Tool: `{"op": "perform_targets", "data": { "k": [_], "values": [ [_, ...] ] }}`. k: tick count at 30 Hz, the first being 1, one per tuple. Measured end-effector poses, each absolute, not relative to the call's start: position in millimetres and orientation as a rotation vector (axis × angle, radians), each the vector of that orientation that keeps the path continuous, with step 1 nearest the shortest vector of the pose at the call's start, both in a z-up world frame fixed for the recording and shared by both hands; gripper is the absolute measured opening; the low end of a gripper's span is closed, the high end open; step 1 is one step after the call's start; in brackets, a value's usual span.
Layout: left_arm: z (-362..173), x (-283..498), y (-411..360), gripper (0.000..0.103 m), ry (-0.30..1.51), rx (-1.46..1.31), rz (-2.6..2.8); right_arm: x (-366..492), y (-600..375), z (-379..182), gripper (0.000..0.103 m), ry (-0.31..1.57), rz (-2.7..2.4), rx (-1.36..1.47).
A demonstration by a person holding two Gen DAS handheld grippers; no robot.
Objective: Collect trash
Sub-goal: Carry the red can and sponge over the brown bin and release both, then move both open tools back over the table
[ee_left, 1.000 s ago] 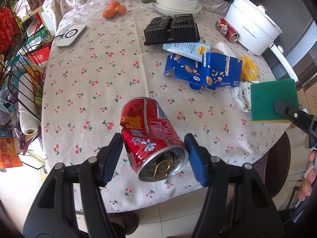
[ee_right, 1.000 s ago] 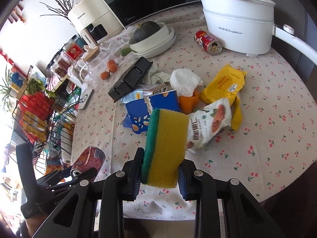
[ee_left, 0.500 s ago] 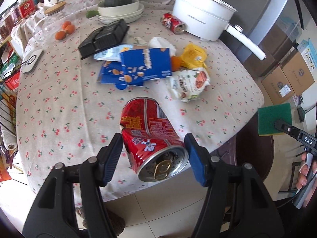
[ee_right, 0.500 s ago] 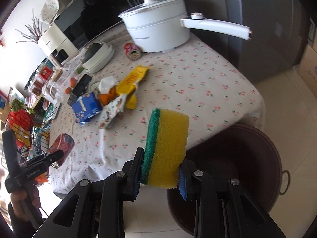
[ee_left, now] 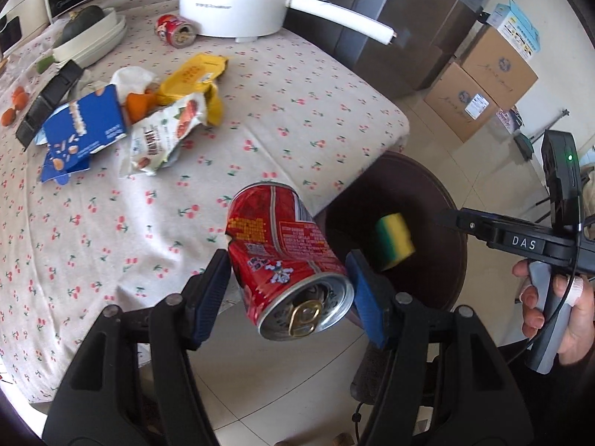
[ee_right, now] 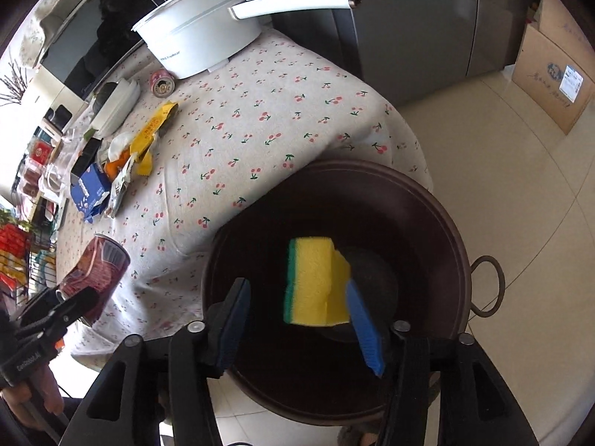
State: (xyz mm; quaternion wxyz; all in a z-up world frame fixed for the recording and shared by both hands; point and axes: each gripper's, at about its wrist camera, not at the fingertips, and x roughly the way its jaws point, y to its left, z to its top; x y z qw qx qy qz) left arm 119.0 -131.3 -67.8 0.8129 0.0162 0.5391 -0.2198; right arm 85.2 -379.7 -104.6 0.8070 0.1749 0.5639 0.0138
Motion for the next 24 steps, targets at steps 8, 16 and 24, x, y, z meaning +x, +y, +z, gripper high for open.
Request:
{"op": "perform_targets", "data": {
  "k": [8,16,24],
  "values": [
    [-86.4,120.7,-178.5,0.065,1.195,0.073,-0.557,69.9,-404.6,-96.5,0.068,1.175,0.002,0.372],
    [-112.2,121.2,-224.7,0.065,1.28,0.11,-0.623,45.9,-441.7,-100.0,0.072,1.176,-0.076,0.386],
    [-116.1,130.5,-224.1,0.088,1.311,0.058,-0.574,33.1,-469.5,-102.9,0.073,1.171,-0.121,0.432]
  ]
}}
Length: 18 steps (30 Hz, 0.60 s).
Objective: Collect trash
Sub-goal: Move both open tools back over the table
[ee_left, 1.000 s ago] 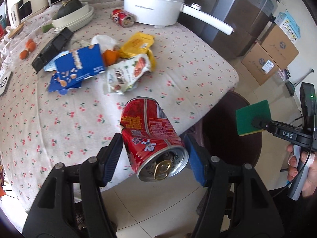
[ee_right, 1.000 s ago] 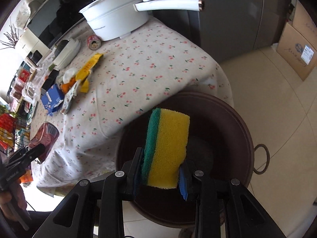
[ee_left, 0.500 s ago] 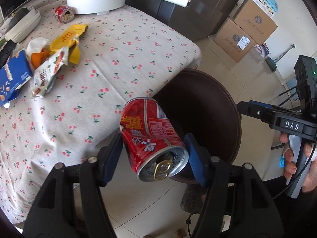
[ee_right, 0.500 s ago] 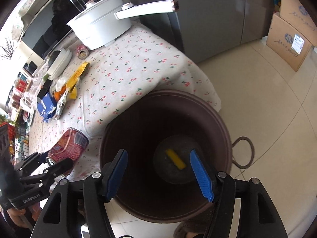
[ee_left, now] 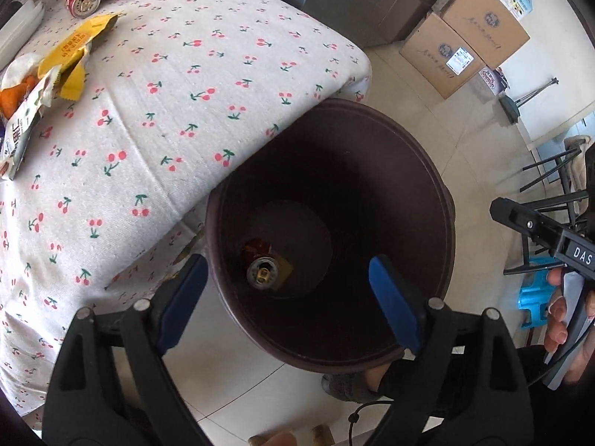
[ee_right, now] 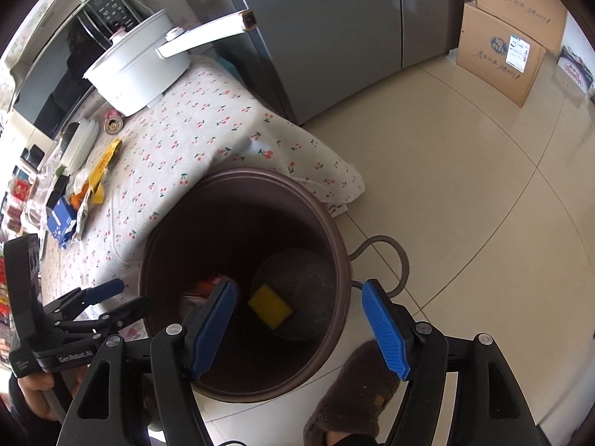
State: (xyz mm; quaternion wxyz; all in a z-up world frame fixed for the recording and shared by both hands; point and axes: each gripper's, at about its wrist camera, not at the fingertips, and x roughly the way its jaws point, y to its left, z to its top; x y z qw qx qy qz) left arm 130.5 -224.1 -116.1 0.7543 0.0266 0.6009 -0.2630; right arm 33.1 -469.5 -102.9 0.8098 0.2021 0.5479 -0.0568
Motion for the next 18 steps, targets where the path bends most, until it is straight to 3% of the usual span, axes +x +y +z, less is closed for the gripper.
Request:
{"op": "perform_targets", "data": {
  "k": [18],
  "values": [
    [-69.0,145.6,-110.1,0.094,1.155,-0.018,-0.321,74.3,-412.3,-82.2,0.077,1.154,-0.03,0.356]
  ]
}}
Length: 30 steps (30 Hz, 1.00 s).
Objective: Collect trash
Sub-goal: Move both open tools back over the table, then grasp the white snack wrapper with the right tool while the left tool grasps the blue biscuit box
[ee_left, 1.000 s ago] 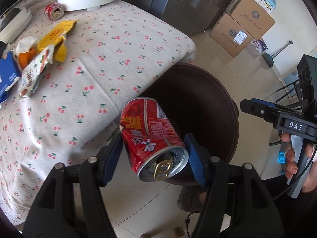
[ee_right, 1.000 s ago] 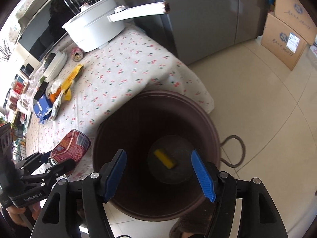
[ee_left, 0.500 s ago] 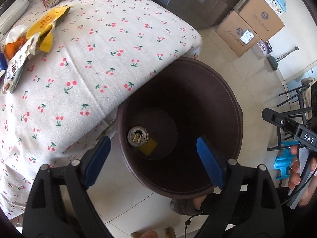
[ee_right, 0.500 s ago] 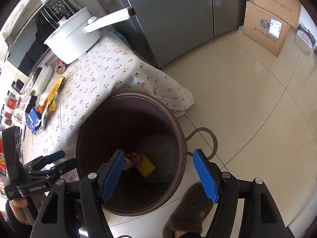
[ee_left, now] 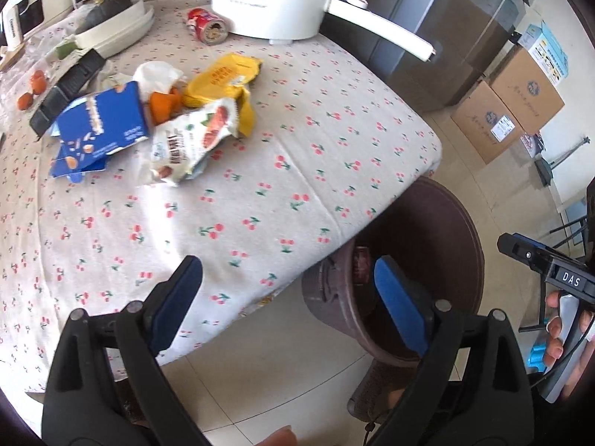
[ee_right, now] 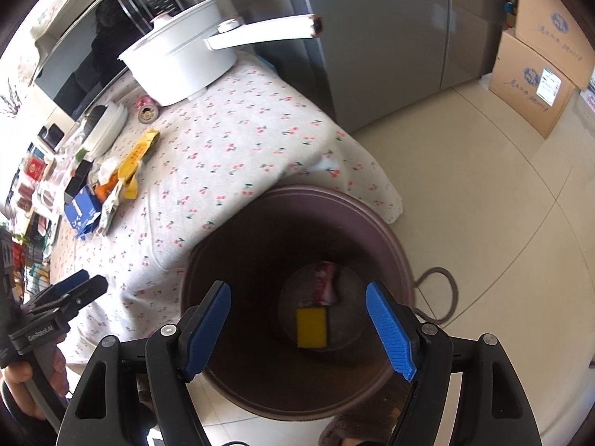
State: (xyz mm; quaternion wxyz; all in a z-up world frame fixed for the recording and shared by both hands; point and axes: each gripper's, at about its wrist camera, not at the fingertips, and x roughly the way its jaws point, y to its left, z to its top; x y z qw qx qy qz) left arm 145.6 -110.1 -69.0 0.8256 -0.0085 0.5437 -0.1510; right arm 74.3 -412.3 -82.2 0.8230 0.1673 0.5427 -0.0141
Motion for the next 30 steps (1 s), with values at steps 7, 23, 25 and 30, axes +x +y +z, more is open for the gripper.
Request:
{"op": "perform_targets", "data": {
  "k": [7,23,25,30],
  "values": [
    [-61.9,149.9,-53.9,0.095,1.108,-0.005,-0.155,102.4,-362.2,-72.1,0.08,1.148,0.029,0.307],
    [-54.2,145.2,69.6,0.102,1.061,-0.099,0.06,171.7,-231.5,-69.4,0.083,1.146,0.138,0.179],
    [-54.4,146.6,80.5,0.102,1.051,-0.107,0.085,180.7,-215.0,-72.4,0.083,1.149,0.155,0.177],
    [-56.9,149.7,102.9,0.102,1.044,-0.134,0.115,198.8,-177.4,-83.0,0.084,1.164,0.196,0.187]
  ]
}}
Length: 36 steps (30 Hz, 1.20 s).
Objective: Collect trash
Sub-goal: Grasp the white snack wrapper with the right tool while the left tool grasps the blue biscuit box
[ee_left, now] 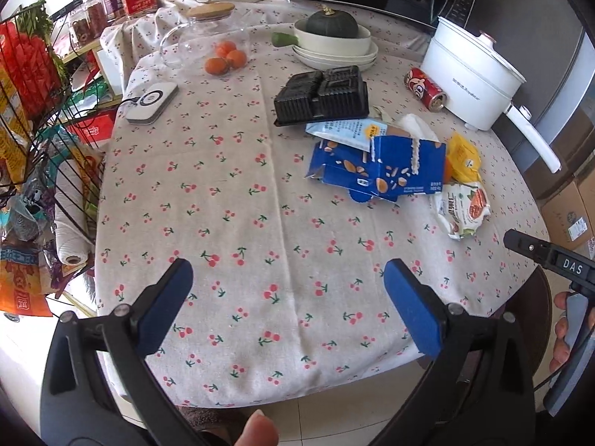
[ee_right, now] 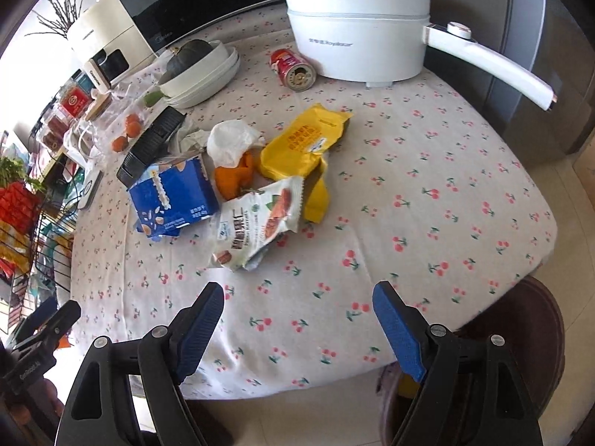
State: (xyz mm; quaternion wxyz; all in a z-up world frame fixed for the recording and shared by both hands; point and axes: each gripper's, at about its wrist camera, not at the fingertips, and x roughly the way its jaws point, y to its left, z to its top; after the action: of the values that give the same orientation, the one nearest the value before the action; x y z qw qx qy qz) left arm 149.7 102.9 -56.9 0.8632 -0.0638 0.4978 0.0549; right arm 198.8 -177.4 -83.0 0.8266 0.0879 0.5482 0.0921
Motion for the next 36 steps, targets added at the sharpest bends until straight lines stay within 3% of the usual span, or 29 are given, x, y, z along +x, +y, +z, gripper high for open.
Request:
{"op": "perform_targets", "data": {
  "k": [9,11,13,16,17,20,36],
  "values": [
    [-62.4,151.5,116.6,0.102,1.05,-0.15,0.122,235.1,-147.0,-127.8,0.083,1.199,0.156,0.278],
    [-62.3,152.7,115.0,0.102,1.049,-0.153,0.11,239.4,-145.4,-131.8,0.079,1.173,0.138,0.306],
    [-62.8,155.0,111.7,0.102,1.053,-0.151,0.091,242.6,-140.8,-131.5,0.067,1.151,0.138,0.298],
    [-64.8,161.1,105.9,0.102,1.076,-0.144,0.066,243.9,-134.6,-131.2,0.039,1.137,0.151,0.269],
    [-65.5,162.9,104.3,0.102,1.082,-0.146,0.061,244.1,-132.8,-131.0,0.019,1.139,0.163,0.259],
    [-65.8,168.5,100.7,0.102,1.086,-0.167,0.054,242.6,-131.4,-127.0,0.008,1.15,0.219,0.266],
    [-81.3,223.9,34.2,0.098,1.031,-0.06,-0.057,203.5,-198.5,-58.6,0.004,1.073,0.27,0.254]
  ]
}}
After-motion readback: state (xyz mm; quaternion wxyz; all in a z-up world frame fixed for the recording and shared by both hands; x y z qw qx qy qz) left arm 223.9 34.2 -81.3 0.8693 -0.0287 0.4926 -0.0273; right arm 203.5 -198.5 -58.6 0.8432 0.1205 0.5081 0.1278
